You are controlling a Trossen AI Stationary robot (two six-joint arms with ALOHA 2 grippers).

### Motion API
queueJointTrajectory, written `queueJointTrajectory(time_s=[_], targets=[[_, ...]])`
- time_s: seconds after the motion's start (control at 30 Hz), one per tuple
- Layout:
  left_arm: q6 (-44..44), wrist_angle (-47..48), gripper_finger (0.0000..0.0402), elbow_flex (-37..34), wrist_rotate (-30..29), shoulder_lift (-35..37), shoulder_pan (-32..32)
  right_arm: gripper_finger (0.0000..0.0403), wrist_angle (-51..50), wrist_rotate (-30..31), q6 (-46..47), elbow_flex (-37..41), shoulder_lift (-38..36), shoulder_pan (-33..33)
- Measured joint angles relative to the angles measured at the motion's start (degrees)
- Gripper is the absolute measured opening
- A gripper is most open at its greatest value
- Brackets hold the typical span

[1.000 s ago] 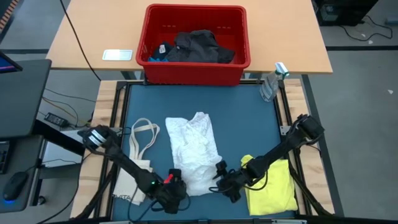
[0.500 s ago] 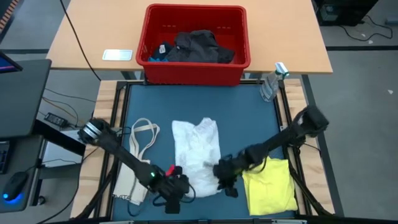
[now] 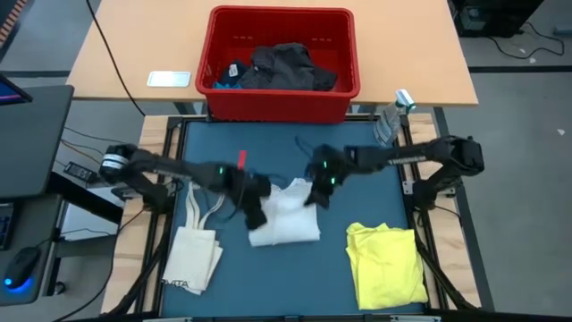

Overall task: Fold laundry
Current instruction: Fold the white cloth

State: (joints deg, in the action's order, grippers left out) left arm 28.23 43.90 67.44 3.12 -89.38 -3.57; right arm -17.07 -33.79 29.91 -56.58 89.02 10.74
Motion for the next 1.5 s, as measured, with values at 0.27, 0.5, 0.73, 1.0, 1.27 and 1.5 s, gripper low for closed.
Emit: queueJointTrajectory(time_s=[0.27, 0.5, 0.73, 1.0, 1.27, 1.5], targets=[[-5.11, -12.68, 0.0053, -8.15, 3.37, -1.44, 14.35, 0.0018, -1.1, -4.37, -6.97, 2.63, 7.8, 11.62], [-4.93, -8.74, 0.0134, -5.63, 3.7, -0.98, 19.09, 0.0134, 1.82, -1.85, -8.24, 2.8, 9.58, 12.54], [0.65, 4.72, 0.0167, 7.3, 5.76, -0.27, 16.94, 0.0205, 2.36, -0.95, 2.11, 2.78, 0.65, 13.9], [0.97, -10.91, 0.0147, 6.97, 4.83, -0.29, 4.61, 0.0192, 3.33, 5.28, 5.91, 2.69, -6.13, 3.74], [4.19, -18.08, 0.0119, -9.22, 1.19, -0.68, 4.73, 0.0164, 13.5, 14.93, 11.69, 2.69, 5.34, -5.1], [5.91, -21.74, 0.0116, -21.23, 7.17, -0.59, 4.04, 0.0134, 9.87, 19.2, 14.41, 5.28, 9.75, -6.67]])
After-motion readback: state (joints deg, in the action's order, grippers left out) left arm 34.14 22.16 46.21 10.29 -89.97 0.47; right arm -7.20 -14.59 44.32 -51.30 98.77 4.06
